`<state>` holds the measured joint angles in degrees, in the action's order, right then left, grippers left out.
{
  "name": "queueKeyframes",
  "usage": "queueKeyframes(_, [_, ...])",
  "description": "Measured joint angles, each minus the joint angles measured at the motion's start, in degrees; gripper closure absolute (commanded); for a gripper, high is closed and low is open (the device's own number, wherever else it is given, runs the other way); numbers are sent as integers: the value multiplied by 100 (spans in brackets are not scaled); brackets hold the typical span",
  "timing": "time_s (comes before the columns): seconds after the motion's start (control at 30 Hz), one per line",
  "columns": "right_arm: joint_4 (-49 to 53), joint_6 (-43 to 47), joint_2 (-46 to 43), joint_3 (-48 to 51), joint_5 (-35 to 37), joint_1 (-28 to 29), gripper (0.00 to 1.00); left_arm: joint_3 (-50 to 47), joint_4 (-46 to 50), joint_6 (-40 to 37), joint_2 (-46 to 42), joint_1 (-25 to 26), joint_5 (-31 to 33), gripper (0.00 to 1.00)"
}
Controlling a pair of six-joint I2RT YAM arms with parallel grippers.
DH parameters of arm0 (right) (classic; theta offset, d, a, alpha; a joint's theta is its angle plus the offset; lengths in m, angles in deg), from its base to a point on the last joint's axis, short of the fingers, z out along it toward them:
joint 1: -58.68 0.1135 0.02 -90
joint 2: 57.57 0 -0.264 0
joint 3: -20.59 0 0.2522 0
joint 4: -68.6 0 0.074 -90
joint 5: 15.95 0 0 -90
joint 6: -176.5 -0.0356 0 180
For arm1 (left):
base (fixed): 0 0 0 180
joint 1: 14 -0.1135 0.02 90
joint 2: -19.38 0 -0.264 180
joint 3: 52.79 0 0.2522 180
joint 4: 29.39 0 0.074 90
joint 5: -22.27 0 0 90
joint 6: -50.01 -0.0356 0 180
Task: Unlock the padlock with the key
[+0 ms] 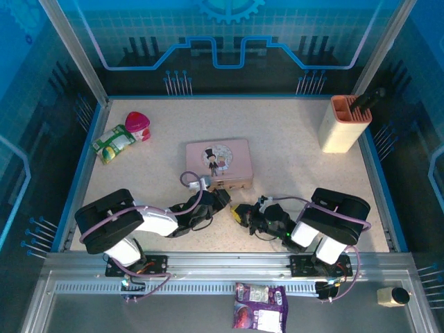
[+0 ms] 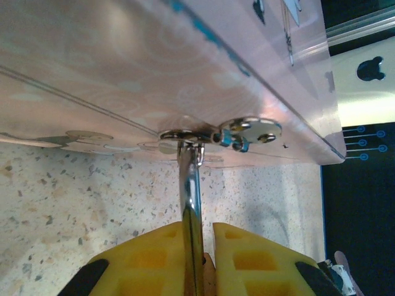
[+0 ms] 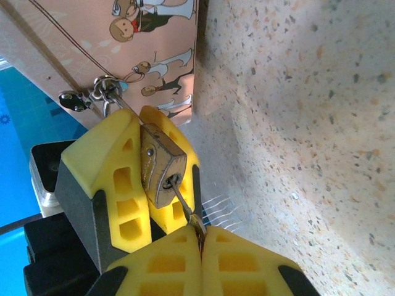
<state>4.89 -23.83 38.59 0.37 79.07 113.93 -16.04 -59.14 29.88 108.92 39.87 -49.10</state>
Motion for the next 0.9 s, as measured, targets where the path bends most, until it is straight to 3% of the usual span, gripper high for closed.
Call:
queueKeyframes(0.53, [-76,131,48,52,-223,-131,100,17,118,-79,-83,39,98,97])
queueKeyframes(0.9, [-219,74,28,291,90,-114,100,219,-26,-92,251,-46,-203,97])
